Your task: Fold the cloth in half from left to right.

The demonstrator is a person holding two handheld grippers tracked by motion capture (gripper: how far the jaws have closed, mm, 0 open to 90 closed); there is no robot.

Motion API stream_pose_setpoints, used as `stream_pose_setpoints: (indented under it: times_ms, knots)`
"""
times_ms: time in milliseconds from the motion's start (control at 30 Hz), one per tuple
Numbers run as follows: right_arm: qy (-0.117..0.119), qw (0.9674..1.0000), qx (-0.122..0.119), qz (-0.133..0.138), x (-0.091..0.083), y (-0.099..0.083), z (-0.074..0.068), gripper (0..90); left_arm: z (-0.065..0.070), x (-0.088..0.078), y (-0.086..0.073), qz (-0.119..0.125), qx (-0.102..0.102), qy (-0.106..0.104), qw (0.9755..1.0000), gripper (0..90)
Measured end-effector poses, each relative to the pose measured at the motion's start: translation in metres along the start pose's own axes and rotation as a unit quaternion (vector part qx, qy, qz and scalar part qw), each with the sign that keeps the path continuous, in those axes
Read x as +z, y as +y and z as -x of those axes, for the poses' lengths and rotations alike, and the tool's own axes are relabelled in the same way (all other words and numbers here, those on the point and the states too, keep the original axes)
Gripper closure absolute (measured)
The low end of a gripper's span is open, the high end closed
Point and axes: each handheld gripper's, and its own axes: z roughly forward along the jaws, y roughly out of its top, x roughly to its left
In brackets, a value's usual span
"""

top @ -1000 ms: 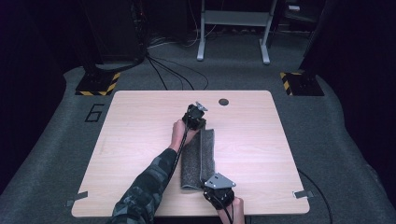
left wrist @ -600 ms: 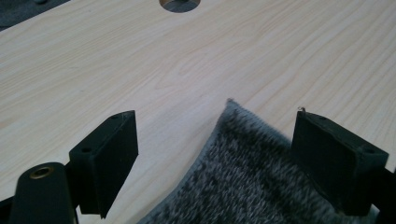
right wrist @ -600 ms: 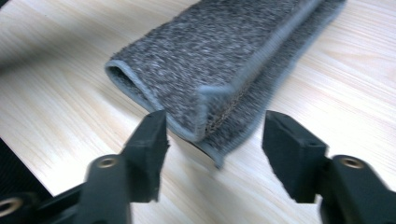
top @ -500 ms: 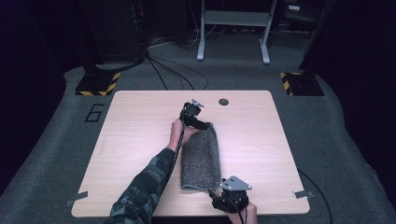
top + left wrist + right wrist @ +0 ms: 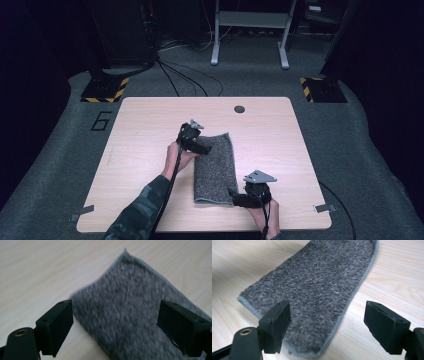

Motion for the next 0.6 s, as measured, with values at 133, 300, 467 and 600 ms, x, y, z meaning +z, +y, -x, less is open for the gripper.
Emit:
stream_pose_setpoints:
  times_ms: [133,300,467,600]
  knots:
    - [0.007,0.9998,0.006,-0.015,0.015,0.001,0.003,19.2,0.011,-0.010,-0.029,-0.009,0.006,-0.004,0.9999,13.0]
    - [0.010,0.9994,-0.003,-0.032,0.030,0.004,0.006,16.0,0.026,-0.025,-0.056,-0.008,0.004,-0.020,0.9998,11.7]
    - [0.009,0.9987,-0.016,-0.048,0.042,0.008,0.006,13.6,0.044,-0.038,-0.080,-0.003,0.011,-0.038,0.9992,12.0]
    - [0.006,0.9983,-0.017,-0.056,0.049,0.008,0.004,12.3,0.058,-0.044,-0.094,-0.006,0.037,-0.025,0.9990,12.6]
